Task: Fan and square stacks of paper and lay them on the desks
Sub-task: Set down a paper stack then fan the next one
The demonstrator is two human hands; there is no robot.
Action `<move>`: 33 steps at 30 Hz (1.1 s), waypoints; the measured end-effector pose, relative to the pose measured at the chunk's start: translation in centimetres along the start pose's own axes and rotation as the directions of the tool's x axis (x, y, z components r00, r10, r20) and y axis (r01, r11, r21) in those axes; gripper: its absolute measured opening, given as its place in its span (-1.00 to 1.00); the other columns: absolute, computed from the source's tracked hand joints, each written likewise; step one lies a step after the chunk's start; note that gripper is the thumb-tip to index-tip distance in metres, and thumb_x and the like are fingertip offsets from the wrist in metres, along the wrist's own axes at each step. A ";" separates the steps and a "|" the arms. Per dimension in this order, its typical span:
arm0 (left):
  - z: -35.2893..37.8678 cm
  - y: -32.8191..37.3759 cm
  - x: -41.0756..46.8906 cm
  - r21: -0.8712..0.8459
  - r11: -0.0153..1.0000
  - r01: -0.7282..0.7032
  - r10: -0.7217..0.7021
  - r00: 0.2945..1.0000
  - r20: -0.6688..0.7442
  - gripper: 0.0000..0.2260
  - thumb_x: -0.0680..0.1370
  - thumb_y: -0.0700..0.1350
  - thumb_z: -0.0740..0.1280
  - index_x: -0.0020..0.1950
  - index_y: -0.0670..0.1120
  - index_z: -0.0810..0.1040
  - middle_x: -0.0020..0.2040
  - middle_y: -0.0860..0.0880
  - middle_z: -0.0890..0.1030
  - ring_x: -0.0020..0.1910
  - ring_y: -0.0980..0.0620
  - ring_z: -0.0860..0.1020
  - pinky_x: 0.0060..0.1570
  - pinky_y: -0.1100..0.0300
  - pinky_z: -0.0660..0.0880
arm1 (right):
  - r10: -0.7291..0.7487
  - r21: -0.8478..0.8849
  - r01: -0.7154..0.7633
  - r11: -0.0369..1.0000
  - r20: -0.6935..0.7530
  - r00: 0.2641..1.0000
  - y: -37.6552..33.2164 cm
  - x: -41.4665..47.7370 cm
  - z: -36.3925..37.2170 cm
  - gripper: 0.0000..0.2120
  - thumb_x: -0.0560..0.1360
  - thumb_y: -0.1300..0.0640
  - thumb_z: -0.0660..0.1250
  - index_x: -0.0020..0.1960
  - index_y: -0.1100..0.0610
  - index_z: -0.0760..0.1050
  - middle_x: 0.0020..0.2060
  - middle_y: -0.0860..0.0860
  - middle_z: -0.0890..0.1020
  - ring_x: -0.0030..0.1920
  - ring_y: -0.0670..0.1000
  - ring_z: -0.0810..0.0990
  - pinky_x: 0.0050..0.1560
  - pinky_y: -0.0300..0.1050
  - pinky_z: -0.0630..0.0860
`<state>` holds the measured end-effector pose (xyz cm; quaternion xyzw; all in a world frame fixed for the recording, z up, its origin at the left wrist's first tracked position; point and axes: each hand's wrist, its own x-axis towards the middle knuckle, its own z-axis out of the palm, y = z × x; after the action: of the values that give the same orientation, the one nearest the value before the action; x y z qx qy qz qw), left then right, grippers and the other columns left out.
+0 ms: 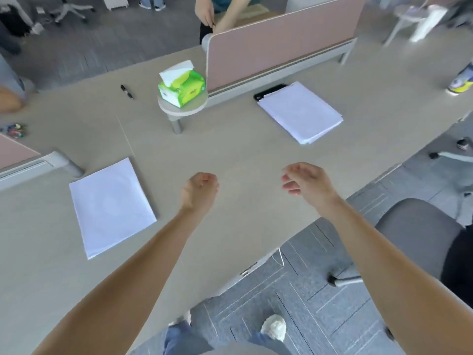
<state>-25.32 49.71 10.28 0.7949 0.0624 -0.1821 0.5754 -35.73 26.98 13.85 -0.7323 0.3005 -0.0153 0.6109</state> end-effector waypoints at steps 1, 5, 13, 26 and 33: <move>2.3 1.1 -0.7 -0.034 0.999 0.007 -0.006 0.999 0.035 -0.90 0.46 -0.03 0.30 -0.17 -0.01 0.58 -0.27 0.00 0.64 -0.24 -0.03 0.60 -0.06 0.03 0.58 | 0.009 0.013 -0.009 1.000 -0.038 0.999 0.4 -0.7 -2.9 -0.83 0.58 0.16 0.30 0.04 0.24 0.60 -0.17 0.06 0.66 -0.18 0.06 0.66 -0.04 -0.03 0.56; 10.9 4.7 -3.3 -0.164 0.980 0.117 -0.093 0.984 0.151 -0.83 0.55 -0.23 0.22 -0.22 -0.10 0.51 -0.29 -0.06 0.56 -0.36 -0.01 0.52 -0.27 0.16 0.48 | 0.035 0.054 -0.025 0.998 -0.208 0.978 1.4 -2.6 -13.2 -0.86 0.57 0.16 0.32 -0.02 0.19 0.62 -0.20 0.05 0.67 -0.21 0.04 0.64 -0.04 -0.02 0.56; 22.2 7.9 -3.4 -0.304 0.908 0.290 -0.208 0.939 0.274 -0.87 0.54 -0.22 0.25 -0.20 -0.09 0.50 -0.33 -0.03 0.52 -0.40 0.01 0.45 -0.31 0.18 0.42 | 0.127 0.100 -0.099 0.990 -0.331 0.935 3.0 -1.0 -24.3 -0.89 0.56 0.14 0.34 -0.10 0.11 0.62 -0.18 0.03 0.69 -0.21 0.01 0.67 -0.03 -0.07 0.60; 34.6 13.1 11.5 -0.402 0.820 0.409 -0.314 0.907 0.281 -0.92 0.55 -0.15 0.29 0.00 -0.14 0.53 -0.25 -0.06 0.54 -0.34 -0.05 0.48 -0.23 0.14 0.49 | 0.079 -0.296 -0.092 0.951 -0.058 0.995 -1.0 18.8 -31.3 -0.85 0.54 0.07 0.32 0.00 0.11 0.61 -0.03 0.06 0.69 -0.16 -0.06 0.70 0.03 0.09 0.61; 36.1 13.7 18.3 -0.404 0.767 0.499 -0.467 0.865 0.181 -0.90 0.53 -0.10 0.30 -0.07 -0.12 0.55 -0.20 -0.06 0.56 -0.30 -0.05 0.50 -0.10 0.08 0.52 | 0.110 -0.480 -0.062 0.875 0.072 0.991 -4.4 30.3 -33.9 -0.79 0.55 0.02 0.35 0.15 0.05 0.52 0.01 -0.09 0.60 0.00 0.06 0.70 0.12 0.10 0.58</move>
<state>-12.03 9.28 6.09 0.5952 0.2839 -0.3326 0.6742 -22.29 -16.61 15.94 -0.8458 0.2971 0.1218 0.4260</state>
